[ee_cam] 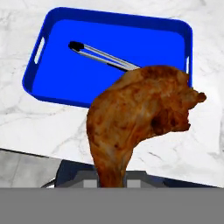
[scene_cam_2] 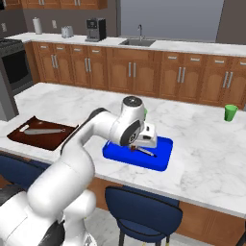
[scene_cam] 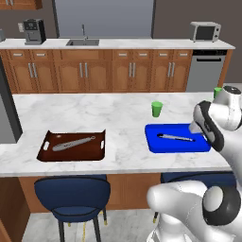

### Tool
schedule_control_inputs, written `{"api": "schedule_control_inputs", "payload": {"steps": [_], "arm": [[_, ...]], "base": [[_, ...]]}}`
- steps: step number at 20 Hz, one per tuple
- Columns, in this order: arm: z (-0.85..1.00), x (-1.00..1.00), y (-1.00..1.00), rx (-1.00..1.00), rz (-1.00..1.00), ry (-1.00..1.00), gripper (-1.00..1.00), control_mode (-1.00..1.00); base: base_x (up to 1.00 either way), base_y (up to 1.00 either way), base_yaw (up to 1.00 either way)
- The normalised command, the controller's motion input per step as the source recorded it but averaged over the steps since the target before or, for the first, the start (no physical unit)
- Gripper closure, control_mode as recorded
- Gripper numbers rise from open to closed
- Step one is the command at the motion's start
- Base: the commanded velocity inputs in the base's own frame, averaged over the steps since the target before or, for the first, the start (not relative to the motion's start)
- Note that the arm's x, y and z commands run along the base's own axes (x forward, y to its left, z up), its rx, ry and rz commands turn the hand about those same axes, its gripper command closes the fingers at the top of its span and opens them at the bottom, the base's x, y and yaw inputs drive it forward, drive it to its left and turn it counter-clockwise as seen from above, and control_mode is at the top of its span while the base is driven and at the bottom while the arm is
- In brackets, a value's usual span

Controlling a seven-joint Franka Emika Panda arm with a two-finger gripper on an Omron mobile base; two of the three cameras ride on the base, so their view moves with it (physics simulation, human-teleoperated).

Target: Gather the lime and onion from the fridge and place them on a tray on the dining counter. Then gather the chicken drumsticks from the fridge and place them on the other tray.

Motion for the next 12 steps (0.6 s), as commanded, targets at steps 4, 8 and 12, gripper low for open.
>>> {"api": "schedule_control_inputs", "payload": {"steps": [4,8,12], "arm": [[-0.61,0.52,-0.29,-0.01,0.0,0.05,1.0,-1.0],[-0.49,0.53,-0.26,0.0,0.0,0.05,1.0,-1.0],[-0.42,0.59,-0.18,0.0,-0.02,0.07,1.0,-1.0]], "base": [[0.0,0.0,0.0],[0.0,0.0,0.0],[0.0,0.0,0.0]]}}
